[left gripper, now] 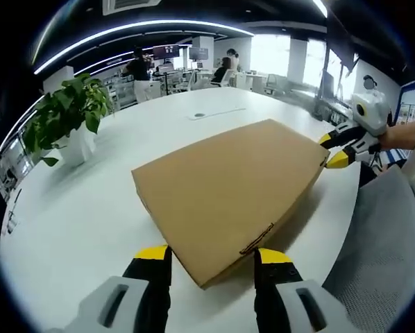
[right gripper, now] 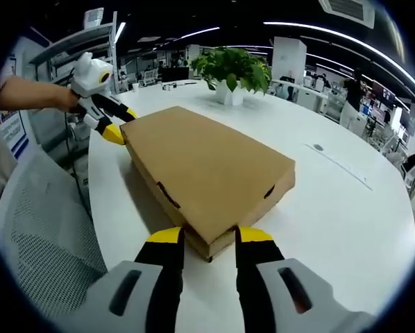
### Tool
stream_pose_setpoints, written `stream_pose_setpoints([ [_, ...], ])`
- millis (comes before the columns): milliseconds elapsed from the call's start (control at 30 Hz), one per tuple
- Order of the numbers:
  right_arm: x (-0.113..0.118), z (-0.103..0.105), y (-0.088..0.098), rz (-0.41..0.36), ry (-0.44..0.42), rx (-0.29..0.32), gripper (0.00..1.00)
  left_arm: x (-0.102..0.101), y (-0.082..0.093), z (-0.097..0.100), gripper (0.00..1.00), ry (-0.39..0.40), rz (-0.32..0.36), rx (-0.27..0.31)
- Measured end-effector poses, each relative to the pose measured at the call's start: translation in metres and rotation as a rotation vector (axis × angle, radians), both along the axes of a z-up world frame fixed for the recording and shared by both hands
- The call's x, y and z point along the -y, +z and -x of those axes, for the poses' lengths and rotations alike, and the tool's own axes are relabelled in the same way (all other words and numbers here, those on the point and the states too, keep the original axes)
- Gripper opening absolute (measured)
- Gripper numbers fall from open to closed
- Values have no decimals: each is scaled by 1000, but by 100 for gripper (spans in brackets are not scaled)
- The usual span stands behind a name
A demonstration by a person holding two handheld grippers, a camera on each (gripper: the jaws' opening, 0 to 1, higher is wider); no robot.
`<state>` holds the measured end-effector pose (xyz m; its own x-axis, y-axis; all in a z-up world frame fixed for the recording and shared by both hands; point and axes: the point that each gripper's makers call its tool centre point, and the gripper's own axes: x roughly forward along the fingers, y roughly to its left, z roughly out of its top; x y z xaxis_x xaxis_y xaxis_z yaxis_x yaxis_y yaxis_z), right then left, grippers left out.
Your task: Operate the shoe box by opening the lid, removing the specified soft item, and placing it in the target area until the item is outside and the box remains undamaged.
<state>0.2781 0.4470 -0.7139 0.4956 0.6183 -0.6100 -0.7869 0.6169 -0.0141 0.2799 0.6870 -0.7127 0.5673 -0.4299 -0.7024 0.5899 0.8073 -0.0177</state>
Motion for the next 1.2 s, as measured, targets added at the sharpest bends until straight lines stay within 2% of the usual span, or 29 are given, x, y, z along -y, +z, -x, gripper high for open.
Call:
stream_pose_setpoints([
  [700, -2, 8, 3, -53, -31, 2, 28, 1, 4, 17, 47, 22, 19, -11],
  [1033, -4, 11, 11, -69, -33, 5, 30, 4, 9, 25, 52, 14, 39, -15],
  [1200, -4, 12, 20, -81, -32, 17, 31, 4, 17, 25, 53, 11, 43, -3],
])
